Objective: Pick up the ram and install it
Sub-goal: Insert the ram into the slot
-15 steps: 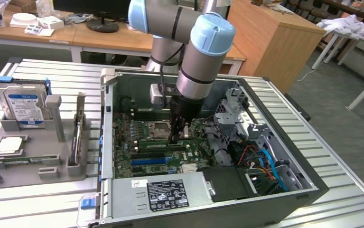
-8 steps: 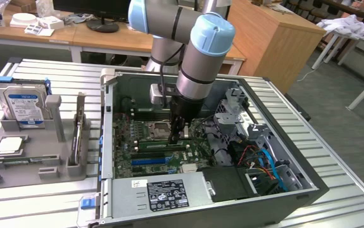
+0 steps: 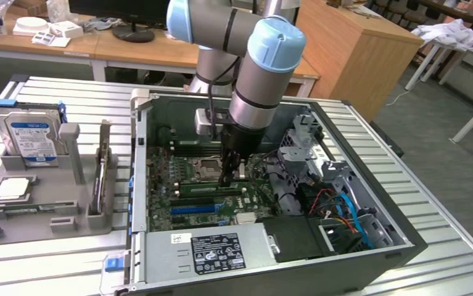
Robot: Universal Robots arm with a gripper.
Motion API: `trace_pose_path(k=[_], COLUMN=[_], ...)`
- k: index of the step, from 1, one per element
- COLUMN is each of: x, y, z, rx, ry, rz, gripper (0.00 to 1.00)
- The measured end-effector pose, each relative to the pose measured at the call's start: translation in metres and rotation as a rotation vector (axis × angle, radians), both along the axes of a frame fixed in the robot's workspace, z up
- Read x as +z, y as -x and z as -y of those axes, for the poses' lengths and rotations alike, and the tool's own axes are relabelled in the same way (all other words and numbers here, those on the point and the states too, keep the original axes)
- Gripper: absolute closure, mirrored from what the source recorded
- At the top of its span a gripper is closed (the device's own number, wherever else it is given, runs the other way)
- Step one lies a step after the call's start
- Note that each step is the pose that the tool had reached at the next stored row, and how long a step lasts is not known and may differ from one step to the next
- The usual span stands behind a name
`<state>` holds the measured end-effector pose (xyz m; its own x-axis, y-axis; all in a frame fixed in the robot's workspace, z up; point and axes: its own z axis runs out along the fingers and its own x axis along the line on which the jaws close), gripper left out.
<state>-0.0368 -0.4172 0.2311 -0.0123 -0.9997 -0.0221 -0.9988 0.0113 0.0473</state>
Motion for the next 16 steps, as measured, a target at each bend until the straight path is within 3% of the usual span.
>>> trace_pose_path(k=[8, 12, 16], x=[0.0026, 0.0027, 0.0026], y=[-0.0001, -0.0012, -0.0010], z=[0.0001, 0.0001, 0.0001], rx=[0.000, 0.000, 0.000], ry=[0.0002, 0.0004, 0.0002], rz=[-0.0005, -0.0057, -0.0060], gripper=[0.89, 0.89, 0.89])
